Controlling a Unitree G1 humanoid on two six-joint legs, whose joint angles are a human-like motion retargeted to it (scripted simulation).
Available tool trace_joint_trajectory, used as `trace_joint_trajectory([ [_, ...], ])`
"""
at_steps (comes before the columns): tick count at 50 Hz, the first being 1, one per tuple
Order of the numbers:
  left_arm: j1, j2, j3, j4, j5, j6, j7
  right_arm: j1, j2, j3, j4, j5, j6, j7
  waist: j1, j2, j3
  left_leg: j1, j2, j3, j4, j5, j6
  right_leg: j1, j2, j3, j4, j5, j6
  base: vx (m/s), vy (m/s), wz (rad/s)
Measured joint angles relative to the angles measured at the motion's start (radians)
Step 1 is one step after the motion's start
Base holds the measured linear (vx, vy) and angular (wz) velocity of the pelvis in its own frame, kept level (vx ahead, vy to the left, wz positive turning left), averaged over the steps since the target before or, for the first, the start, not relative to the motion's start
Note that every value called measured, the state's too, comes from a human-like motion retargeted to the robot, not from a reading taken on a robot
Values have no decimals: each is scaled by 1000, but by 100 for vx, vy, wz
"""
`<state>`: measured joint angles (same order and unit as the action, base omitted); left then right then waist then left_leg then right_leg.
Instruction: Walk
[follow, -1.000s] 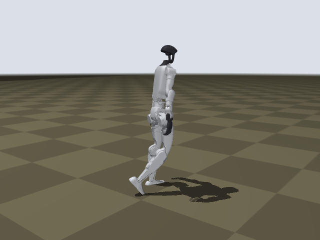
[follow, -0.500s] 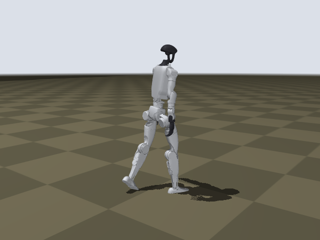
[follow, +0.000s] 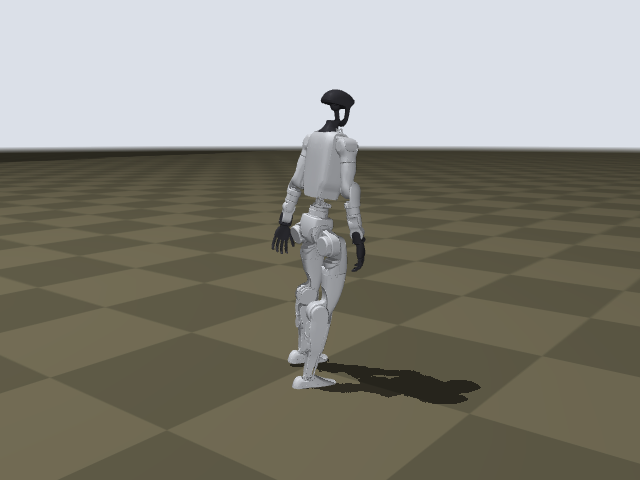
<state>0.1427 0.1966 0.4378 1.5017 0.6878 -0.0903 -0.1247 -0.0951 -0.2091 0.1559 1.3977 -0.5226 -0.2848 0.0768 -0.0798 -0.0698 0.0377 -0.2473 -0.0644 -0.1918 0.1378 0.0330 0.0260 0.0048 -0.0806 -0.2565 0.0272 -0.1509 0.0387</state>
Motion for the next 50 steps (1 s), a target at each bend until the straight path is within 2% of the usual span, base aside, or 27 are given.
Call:
trace_joint_trajectory([
  [3, -12, -4, -6, -6, 0, 0, -3, 21, 7, 9, 18, -14, 5, 4, 11, -2, -5, 27, -4, -32, -41, -14, -23, 28, 9, 14, 3, -19, -1, 23, 11, -51],
  [5, -26, -5, -13, -14, 8, 1, -11, 40, 12, 9, 30, -26, 11, 4, 18, -5, -13, 26, 8, 32, -9, -47, -28, 40, 12, 31, 7, -32, -1, 25, 18, -43],
  [13, -60, -4, -46, -85, 13, -33, -32, 121, 17, -3, 70, -24, 19, 9, 0, -30, -53, 92, 2, 78, -70, -91, -1, 50, 0, 75, 32, -74, 9, 19, 14, -37],
  [18, -123, 16, -68, -48, -18, -22, -27, 126, -5, 4, 42, -19, 21, 18, -2, -33, -26, 120, 20, 160, -99, -116, 24, 21, -10, 134, 69, -63, 29, 3, 13, -79],
  [24, -165, 53, -81, 4, -3, 12, -48, 71, -7, 19, 11, -22, 30, 22, -23, -31, -3, 116, 50, 254, -100, -156, 42, -46, -18, 191, 98, 3, 68, -11, 8, -126],
  [26, -156, 62, -94, -1, 8, 12, -50, 60, 1, 26, -7, -15, 25, 22, -27, -28, -2, 121, 67, 300, -104, -167, 49, -63, -16, 165, 111, 3, 77, -9, 3, -167],
  [31, -116, 79, -122, -9, 38, 13, -43, 63, 25, 34, -49, -3, 10, 22, -33, -25, -32, 142, 92, 419, -122, -189, 56, -64, -21, -16, 153, -28, 55, -4, -1, -175],
  [37, -74, 66, -122, 1, 48, 27, -41, 92, 36, 24, -49, -5, 9, 16, -42, -20, -93, 173, 98, 546, -131, -218, 31, -22, -17, -223, 159, -36, 5, 3, -6, -166],
  [41, -52, 47, -114, -4, 35, 22, -44, 110, 33, 6, -8, -8, 25, 9, -75, -23, -130, 200, 78, 604, -131, -227, 4, 19, -16, -318, 88, -66, 24, 5, -11, -122],
  [45, -46, 43, -121, -17, 33, 17, -49, 129, 28, -27, 49, -2, 43, 6, -110, -19, -153, 218, 71, 645, -114, -217, -29, 17, 9, -250, 23, -92, 32, 6, -19, -88],
  [50, -81, 36, -145, -48, 19, 7, -47, 144, 10, -76, 82, 11, 51, 1, -126, 5, -116, 216, 117, 667, -42, -171, -88, 0, 37, -160, 13, -62, 26, -3, -19, -82],
])
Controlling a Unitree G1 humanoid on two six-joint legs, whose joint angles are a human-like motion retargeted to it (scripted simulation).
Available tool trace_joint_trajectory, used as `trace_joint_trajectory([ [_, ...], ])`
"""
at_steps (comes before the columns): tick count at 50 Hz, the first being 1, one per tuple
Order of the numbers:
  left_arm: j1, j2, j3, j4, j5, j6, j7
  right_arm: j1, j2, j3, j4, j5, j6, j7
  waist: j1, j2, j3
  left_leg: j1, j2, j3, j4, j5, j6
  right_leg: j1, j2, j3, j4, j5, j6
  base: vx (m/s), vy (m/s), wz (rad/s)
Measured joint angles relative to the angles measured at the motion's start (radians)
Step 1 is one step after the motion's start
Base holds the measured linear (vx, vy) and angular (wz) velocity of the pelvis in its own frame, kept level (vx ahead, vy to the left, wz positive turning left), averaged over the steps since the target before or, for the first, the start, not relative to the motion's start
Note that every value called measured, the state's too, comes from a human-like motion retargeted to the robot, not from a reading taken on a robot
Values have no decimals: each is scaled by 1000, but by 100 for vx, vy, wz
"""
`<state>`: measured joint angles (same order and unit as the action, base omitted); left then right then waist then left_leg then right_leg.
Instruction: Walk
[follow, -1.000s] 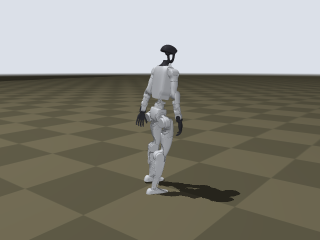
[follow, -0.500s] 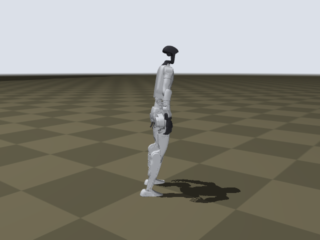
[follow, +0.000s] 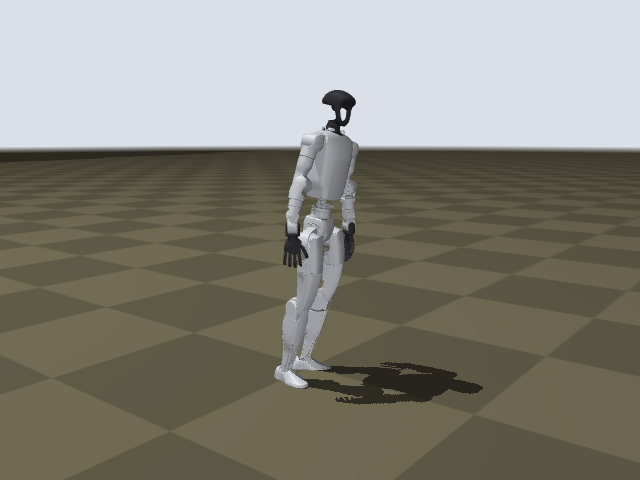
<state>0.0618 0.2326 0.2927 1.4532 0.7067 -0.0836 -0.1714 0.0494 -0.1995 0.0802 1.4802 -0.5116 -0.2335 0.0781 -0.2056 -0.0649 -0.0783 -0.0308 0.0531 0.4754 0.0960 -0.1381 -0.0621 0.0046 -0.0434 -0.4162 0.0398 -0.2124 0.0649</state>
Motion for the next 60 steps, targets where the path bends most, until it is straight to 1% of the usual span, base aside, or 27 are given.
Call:
trace_joint_trajectory([
  [3, 2, -2, -4, -32, -23, -30, 7, 3, -10, -1, 7, -12, 5, 1, 14, 0, 8, -19, 49, 44, 97, 74, -55, -26, 3, 61, 12, 14, -9, -1, -21, -151],
  [5, 8, 1, -7, -44, -35, -44, 26, 0, -13, -4, 11, -31, 12, 6, 30, -14, 3, -60, 88, 59, 209, 139, -63, -54, -8, 127, 24, 27, -12, 2, -23, -183],
  [8, 16, 0, -2, -27, -41, -41, 63, -3, -12, -2, 7, -50, 18, 1, 55, -49, 2, -157, 119, -28, 424, 193, -12, -79, -38, 236, 35, 53, -5, 4, -18, -206],
  [9, 20, 0, 2, -18, -42, -39, 65, -4, -11, -1, 4, -52, 18, -1, 62, -57, 4, -187, 118, -78, 476, 185, -30, -84, -41, 277, 38, 60, -3, 5, -12, -223],
  [10, 25, 0, 6, -9, -42, -36, 63, -5, -10, 2, 1, -53, 17, -4, 69, -62, 6, -214, 111, -133, 516, 170, -64, -88, -41, 317, 40, 67, -2, 6, -10, -224],
  [13, 46, -4, 13, 6, -30, -26, 51, -6, -7, 6, -9, -52, 13, -7, 86, -68, 2, -250, -3, -360, 509, 110, -162, -107, -29, 429, 45, 86, -2, 10, -5, -225],
  [15, 58, -7, 10, 7, -17, -20, 53, -9, -7, 7, -14, -50, 11, -8, 104, -64, 2, -247, -59, -481, 467, 99, -200, -118, -17, 489, 48, 96, 3, 10, 3, -227],
  [18, 71, -16, 6, 3, -4, -17, 64, -22, -8, 14, -19, -55, 13, -11, 117, -51, 8, -219, -96, -666, 379, 88, -200, -129, -2, 559, 54, 108, 20, 10, 8, -218],
  [22, 88, -25, 9, -5, -3, -17, 63, -38, -1, 29, -21, -63, 17, -16, 125, -41, 18, -174, -158, -983, 264, 84, -112, -132, 14, 678, 59, 115, 53, 9, 11, -220],
  [25, 95, -27, 10, -10, -5, -15, 65, -46, 9, 36, -22, -63, 15, -18, 134, -22, 22, -128, -152, -1148, 174, 67, -148, -140, 35, 761, 68, 111, 84, 7, 19, -230],
  [26, 95, -27, 11, -10, -6, -14, 66, -47, 13, 39, -25, -62, 15, -19, 139, -21, 23, -117, -155, -1160, 173, 50, -175, -143, 37, 794, 70, 109, 96, 4, 22, -239],
  [27, 95, -27, 12, -11, -7, -13, 66, -48, 16, 44, -27, -61, 14, -20, 142, -19, 26, -109, -155, -1151, 173, 33, -188, -146, 39, 824, 72, 106, 108, 2, 25, -239],
  [28, 93, -26, 13, -11, -9, -12, 64, -50, 19, 49, -30, -59, 13, -20, 142, -17, 31, -107, -152, -1100, 172, 17, -176, -148, 40, 848, 73, 102, 120, -1, 27, -217],
  [30, 88, -22, 15, -12, -12, -7, 59, -54, 25, 58, -34, -54, 10, -22, 119, -9, 34, -101, -124, -948, 161, -21, -114, -157, 38, 869, 70, 93, 144, -6, 24, -167],
  [32, 80, -16, 12, -13, -18, -3, 56, -56, 31, 64, -35, -51, 8, -24, 71, 8, 26, -78, -95, -860, 113, -41, -56, -173, 36, 869, 60, 83, 173, -12, 26, -120],
  [33, 76, -13, 10, -13, -21, -2, 56, -53, 34, 66, -38, -50, 7, -25, 54, 13, 24, -68, -90, -843, 95, -45, -42, -179, 31, 867, 51, 81, 191, -14, 17, -132],
  [35, 57, 9, 9, -12, -22, 7, 49, -56, 47, 69, -39, -39, 6, -26, 33, 31, 45, -44, -36, -818, 95, -81, -46, -170, 69, 841, 42, 87, 197, -13, -7, -159],
  [37, 26, 32, 12, -18, -19, 14, 39, -71, 51, 73, -41, -24, 1, -28, 53, 29, 71, -31, 24, -766, 94, -109, -69, -170, 127, 779, 29, 117, 197, -19, -43, -224],
  [39, 1, 51, 14, -27, -18, 16, 33, -82, 49, 82, -37, -14, -1, -29, 89, 18, 88, -26, 42, -693, 84, -116, -73, -189, 141, 679, 20, 133, 197, -41, -26, -269],
  [40, -9, 60, 14, -31, -18, 17, 31, -85, 49, 85, -34, -12, -1, -28, 105, 14, 93, -25, 41, -653, 77, -112, -64, -201, 132, 631, 18, 132, 197, -51, 28, -263],
  [43, -17, 85, 14, -38, -19, 22, 36, -68, 49, 92, -21, -30, 6, -29, 123, 4, 69, -34, -13, -533, 40, -85, 6, -235, 16, 451, 18, 106, 197, -41, 53, -219],
  [44, -17, 90, 17, -39, -21, 24, 40, -61, 46, 94, -17, -38, 10, -30, 122, -2, 59, -35, -25, -504, 27, -80, 18, -238, -2, 415, 22, 110, 197, -26, 28, -168],
  [47, -19, 98, 27, -34, -34, 28, 52, -42, 35, 93, -6, -51, 19, -33, 106, -13, 43, -36, -44, -438, 4, -72, 39, -226, -21, 351, 41, 133, 197, -17, 12, -125],
  [50, -26, 88, 31, -15, -49, 36, 55, -18, 16, 82, 3, -50, 26, -31, 78, -17, 37, -35, -76, -415, -6, -70, 62, -193, -51, 308, 68, 149, 197, -11, 12, -81],
  [52, -34, 73, 29, -2, -47, 47, 49, 0, 3, 72, 6, -45, 30, -27, 76, -16, 31, -31, -84, -386, -14, -72, 72, -171, -63, 253, 79, 148, 179, -4, 5, -96],
  [56, -49, 32, 10, 8, -24, 51, 33, 31, -18, 52, 13, -38, 39, -23, 87, -15, 15, -19, -84, -328, -34, -79, 79, -122, -69, 104, 68, 127, 117, 0, -5, -98],
  [60, -65, -15, -22, 16, 9, 39, 15, 59, -30, 41, 12, -25, 38, -19, 116, -24, 8, 0, -92, -268, -47, -84, 76, -72, -81, -18, 37, 124, 102, 5, -11, -97],
])
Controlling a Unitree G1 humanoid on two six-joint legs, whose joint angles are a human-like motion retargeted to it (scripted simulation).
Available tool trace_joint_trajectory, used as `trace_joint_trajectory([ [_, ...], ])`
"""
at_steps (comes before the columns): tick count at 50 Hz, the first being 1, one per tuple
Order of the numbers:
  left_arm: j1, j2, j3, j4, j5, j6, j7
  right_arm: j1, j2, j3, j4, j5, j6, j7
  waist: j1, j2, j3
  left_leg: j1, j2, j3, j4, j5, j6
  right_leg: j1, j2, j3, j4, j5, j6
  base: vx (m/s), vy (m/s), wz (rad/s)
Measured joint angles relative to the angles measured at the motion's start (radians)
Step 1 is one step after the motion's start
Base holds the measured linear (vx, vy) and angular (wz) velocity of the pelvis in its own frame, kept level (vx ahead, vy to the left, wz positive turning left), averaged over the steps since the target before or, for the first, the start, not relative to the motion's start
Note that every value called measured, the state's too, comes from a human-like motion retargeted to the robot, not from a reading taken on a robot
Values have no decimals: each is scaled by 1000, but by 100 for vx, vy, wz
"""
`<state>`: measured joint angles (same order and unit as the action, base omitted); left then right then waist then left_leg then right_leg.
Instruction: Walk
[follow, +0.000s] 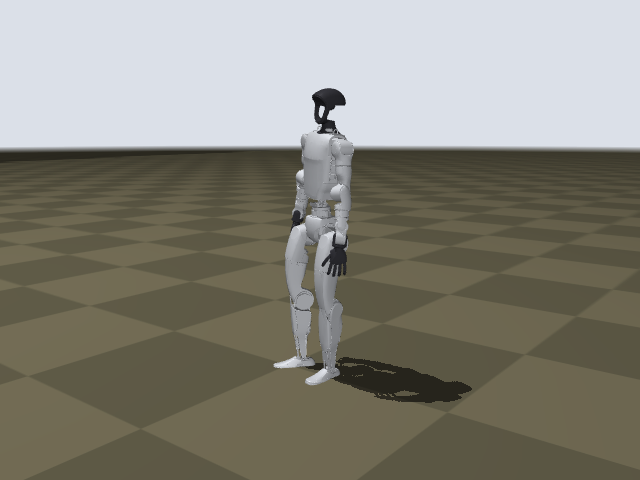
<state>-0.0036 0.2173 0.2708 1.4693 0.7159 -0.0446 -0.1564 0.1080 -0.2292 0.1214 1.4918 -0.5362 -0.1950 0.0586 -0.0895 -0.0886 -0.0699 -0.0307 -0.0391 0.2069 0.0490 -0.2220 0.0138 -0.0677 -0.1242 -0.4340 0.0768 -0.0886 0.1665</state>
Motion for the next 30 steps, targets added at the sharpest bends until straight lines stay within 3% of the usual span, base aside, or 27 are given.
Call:
trace_joint_trajectory([
  [13, -22, -45, -84, -46, 83, -32, -25, 7, 15, 15, -19, 26, -24, -7, -38, 45, -2, 56, 41, 55, 4, 11, -67, 20, 64, 56, -39, -41, -81, 14, -14, -25],
  [17, -1, -36, -81, -102, 93, -39, -33, -2, 37, 15, -6, 43, -38, -23, -41, 59, -7, 25, 66, 58, 89, 27, -142, 15, 94, 70, -36, -61, -124, 20, -17, 13],
  [20, 25, -34, -66, -125, 95, -55, -11, -20, 57, 16, 10, 44, -40, -29, -43, 62, -20, -65, 81, 46, 255, 126, -240, 9, 101, 70, -39, -71, -143, 21, -14, 28],
  [22, 39, -32, -53, -121, 95, -56, 15, -43, 69, 25, 18, 53, -46, -29, -44, 33, -19, -156, 85, 41, 428, 227, -276, 8, 62, 66, -43, -69, -142, 12, -4, 24],
  [24, 63, -26, -41, -109, 103, -52, 39, -64, 80, 36, 13, 61, -55, -30, -31, 7, -9, -226, 45, -13, 560, 280, -275, 20, 45, 72, -50, -71, -145, 23, -12, 7],
  [28, 140, -9, -4, -84, 141, -32, 47, -119, 95, 62, -13, 61, -65, -33, 24, -23, -5, -346, -36, -64, 634, 204, -276, 37, 19, 76, -51, -84, -144, 30, 1, -39],
  [30, 194, 4, 22, -69, 153, -18, 43, -146, 107, 70, -31, 56, -70, -37, 55, -18, 6, -377, -29, -87, 584, 162, -240, 55, 44, 98, -45, -101, -158, 38, -10, -68],
])
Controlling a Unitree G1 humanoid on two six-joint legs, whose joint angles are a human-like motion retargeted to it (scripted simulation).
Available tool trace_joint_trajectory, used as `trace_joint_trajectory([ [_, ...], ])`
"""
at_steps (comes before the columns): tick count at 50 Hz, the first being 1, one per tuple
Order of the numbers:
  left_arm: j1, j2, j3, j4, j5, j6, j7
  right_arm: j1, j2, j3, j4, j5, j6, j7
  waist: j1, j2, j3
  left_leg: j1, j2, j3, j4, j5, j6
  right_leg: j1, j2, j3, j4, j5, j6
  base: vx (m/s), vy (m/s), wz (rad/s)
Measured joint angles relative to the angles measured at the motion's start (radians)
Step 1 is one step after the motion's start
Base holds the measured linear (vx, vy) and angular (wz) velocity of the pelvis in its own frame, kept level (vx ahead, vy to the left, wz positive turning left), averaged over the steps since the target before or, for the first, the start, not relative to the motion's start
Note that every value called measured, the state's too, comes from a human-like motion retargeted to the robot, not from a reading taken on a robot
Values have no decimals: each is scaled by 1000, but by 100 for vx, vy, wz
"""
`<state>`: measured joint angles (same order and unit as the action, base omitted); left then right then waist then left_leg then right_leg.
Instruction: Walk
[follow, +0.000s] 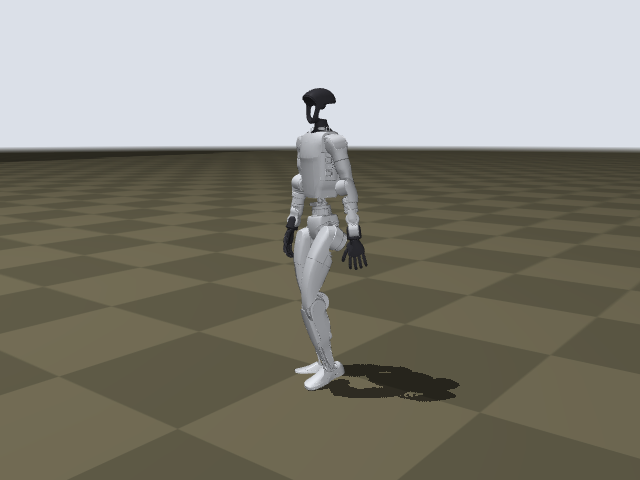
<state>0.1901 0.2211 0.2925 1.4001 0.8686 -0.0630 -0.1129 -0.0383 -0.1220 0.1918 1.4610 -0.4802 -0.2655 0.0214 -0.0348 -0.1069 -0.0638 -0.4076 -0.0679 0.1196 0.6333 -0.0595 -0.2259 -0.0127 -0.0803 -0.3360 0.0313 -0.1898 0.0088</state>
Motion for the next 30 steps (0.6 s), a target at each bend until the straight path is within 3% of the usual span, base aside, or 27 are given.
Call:
trace_joint_trajectory([
  [5, 116, 31, 49, 46, -4, 33, -9, -77, 15, 20, -50, 16, -22, -3, 54, 9, 23, -75, 26, 19, -244, -51, 228, 48, 27, 40, 16, -37, -26, 42, 4, -44],
  [10, 189, 87, 44, 66, 120, 42, 12, -132, 15, 33, -92, 17, -28, -3, 49, 7, 17, -119, -6, -58, -491, -13, 445, 90, 42, 48, 23, -83, -66, 49, 11, -4],
  [13, 200, 105, 35, 73, 172, 49, 25, -139, 12, 50, -102, 20, -29, -1, 52, 2, 20, -92, -10, -65, -491, 5, 444, 124, 53, 77, 48, -73, -80, 58, 13, -36],
  [15, 197, 105, 35, 75, 177, 52, 28, -128, 9, 54, -100, 14, -27, 1, 54, 5, 9, -69, 21, 34, -442, 2, 415, 141, 70, 106, 70, -29, -82, 81, 22, -53],
  [17, 172, 96, 30, 84, 148, 59, 28, -92, 4, 53, -99, 6, -19, 3, 45, 7, -14, -69, 21, 9, -422, 3, 384, 147, 85, 119, 106, 69, -79, 65, 13, -43],
  [20, 88, 62, 22, 105, 77, 72, 40, -26, -21, 56, -81, 23, -18, 6, 51, 18, -21, -22, 34, -25, -414, -50, 321, 129, 94, 147, 240, 319, -62, 78, 24, -52],
  [22, 9, 37, 9, 110, 23, 64, 42, 4, -49, 49, -54, 27, -12, 21, 18, 66, -12, 32, 61, -56, -435, -74, 303, 68, 152, 160, 393, 466, -35, 56, 19, 19],
  [23, -33, 26, -1, 108, -2, 57, 38, 20, -65, 46, -45, 23, -6, 28, -5, 96, -8, 52, 85, -64, -436, -86, 291, 30, 161, 128, 479, 487, -28, 54, 18, 38],
  [25, -122, 12, -24, 94, -43, 40, 25, 50, -96, 39, -32, 9, 5, 35, -29, 144, -6, 81, 129, -63, -436, -112, 266, -55, 167, 87, 635, 450, -18, 58, 19, 6],
  [27, -209, 9, -44, 58, -60, 17, 6, 83, -119, 25, -20, -11, 19, 41, -25, 160, -9, 108, 154, -51, -438, -138, 239, -152, 149, 76, 742, 342, -32, 66, 17, -34],
  [30, -320, 18, -72, -19, -72, -28, -9, 131, -144, -5, 6, -23, 34, 51, -44, 169, -5, 165, 168, -34, -465, -148, 215, -284, 156, 122, 766, 262, 52, 65, 12, -1],
])
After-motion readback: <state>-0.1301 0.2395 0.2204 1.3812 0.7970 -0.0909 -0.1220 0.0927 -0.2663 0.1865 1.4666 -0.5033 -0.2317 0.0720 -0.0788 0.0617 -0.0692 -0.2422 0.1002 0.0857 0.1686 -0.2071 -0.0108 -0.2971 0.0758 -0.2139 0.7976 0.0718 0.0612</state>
